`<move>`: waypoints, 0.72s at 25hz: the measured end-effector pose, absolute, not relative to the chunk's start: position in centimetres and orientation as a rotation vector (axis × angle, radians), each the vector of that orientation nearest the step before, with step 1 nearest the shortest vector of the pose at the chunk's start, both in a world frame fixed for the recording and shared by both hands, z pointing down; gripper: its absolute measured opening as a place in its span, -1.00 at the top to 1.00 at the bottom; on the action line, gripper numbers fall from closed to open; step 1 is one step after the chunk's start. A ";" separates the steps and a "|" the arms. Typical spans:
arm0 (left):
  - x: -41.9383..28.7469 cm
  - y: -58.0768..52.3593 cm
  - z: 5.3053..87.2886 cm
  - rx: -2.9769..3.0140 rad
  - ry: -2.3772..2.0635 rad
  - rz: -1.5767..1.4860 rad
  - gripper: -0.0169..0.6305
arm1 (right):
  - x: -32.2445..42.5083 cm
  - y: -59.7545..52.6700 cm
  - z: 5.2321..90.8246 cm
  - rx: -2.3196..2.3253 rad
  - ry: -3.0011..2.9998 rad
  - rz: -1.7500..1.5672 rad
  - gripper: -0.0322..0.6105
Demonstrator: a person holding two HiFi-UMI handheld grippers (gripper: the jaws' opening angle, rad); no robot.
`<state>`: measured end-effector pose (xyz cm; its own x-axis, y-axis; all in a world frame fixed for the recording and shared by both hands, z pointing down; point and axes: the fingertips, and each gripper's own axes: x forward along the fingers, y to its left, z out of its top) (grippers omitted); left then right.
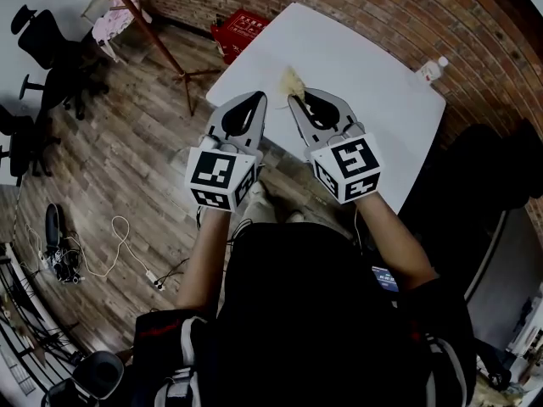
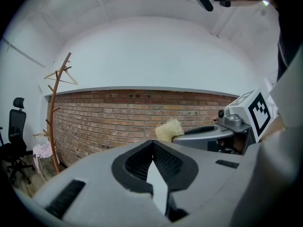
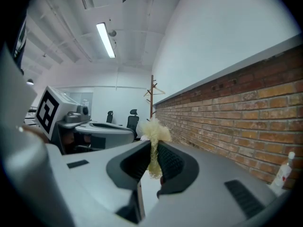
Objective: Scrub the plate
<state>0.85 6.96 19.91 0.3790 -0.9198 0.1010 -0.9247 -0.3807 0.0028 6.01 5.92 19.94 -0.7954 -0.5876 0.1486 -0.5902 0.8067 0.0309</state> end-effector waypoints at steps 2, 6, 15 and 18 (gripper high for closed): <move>1.0 7.1 19.8 2.561 -1.720 0.121 0.89 | 6.2 6.1 19.9 0.937 -2.846 0.023 0.73; 1.3 7.2 19.8 2.560 -1.723 0.112 0.89 | 6.6 6.3 20.0 0.937 -2.848 0.021 0.73; 1.2 7.7 19.6 2.555 -1.736 0.103 0.89 | 6.5 6.7 19.8 0.927 -2.858 0.013 0.73; 1.0 7.8 19.5 2.553 -1.738 0.099 0.89 | 6.3 6.8 19.7 0.927 -2.862 0.014 0.73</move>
